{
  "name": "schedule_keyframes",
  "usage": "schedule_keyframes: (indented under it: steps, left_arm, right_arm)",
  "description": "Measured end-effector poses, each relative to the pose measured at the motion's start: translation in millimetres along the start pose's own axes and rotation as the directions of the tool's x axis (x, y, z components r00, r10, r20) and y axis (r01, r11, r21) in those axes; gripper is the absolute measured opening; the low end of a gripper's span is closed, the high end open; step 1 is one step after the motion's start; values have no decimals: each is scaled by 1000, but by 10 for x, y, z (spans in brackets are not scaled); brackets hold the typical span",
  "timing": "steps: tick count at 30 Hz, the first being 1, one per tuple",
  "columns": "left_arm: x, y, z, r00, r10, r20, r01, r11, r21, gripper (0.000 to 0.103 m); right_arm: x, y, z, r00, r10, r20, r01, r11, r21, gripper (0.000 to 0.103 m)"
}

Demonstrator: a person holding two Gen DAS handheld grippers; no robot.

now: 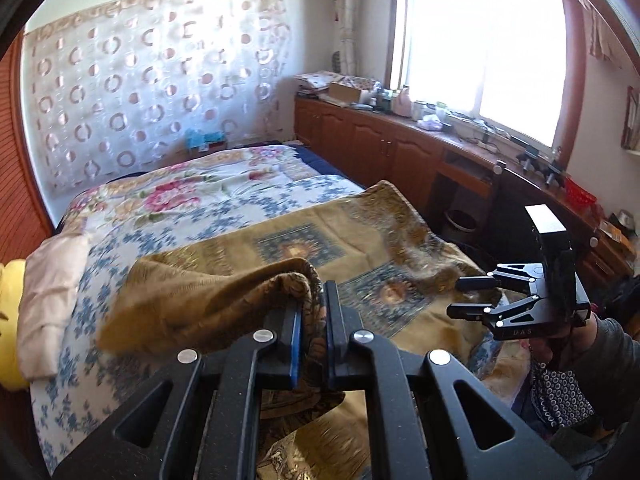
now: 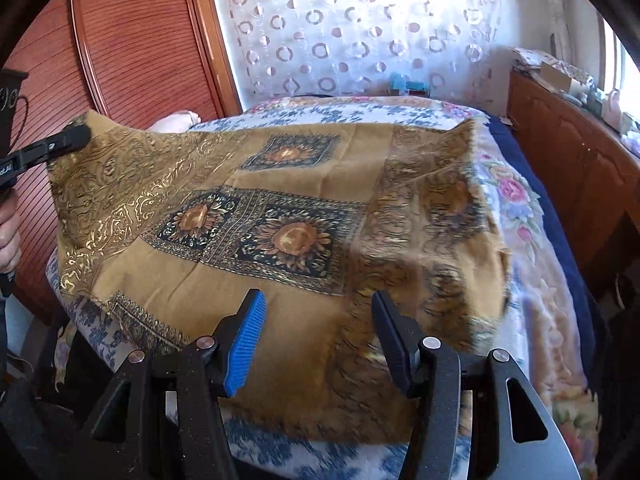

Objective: Fold small clothes
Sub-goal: 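Lift the shirt edge with the left gripper and fold it over the bundle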

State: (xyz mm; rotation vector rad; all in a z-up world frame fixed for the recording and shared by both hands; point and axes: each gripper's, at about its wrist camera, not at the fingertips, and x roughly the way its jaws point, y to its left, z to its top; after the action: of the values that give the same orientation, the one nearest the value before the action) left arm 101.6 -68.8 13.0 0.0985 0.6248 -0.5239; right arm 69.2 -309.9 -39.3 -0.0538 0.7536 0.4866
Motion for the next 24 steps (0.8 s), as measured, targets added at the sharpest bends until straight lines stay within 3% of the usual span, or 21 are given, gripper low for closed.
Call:
schedule_keyframes:
  steps: [15,24]
  left_arm:
    - [285,-994,840,984,-178,29,172,975,144,10]
    - [619,-1294,918,972,-229,-62,236,959,157,12]
  right_arm:
    - [-467,-269,-282,997,-49,61,45,996,76,57]
    - [-832,-502,-429,983,-149,107,135,982,133,57]
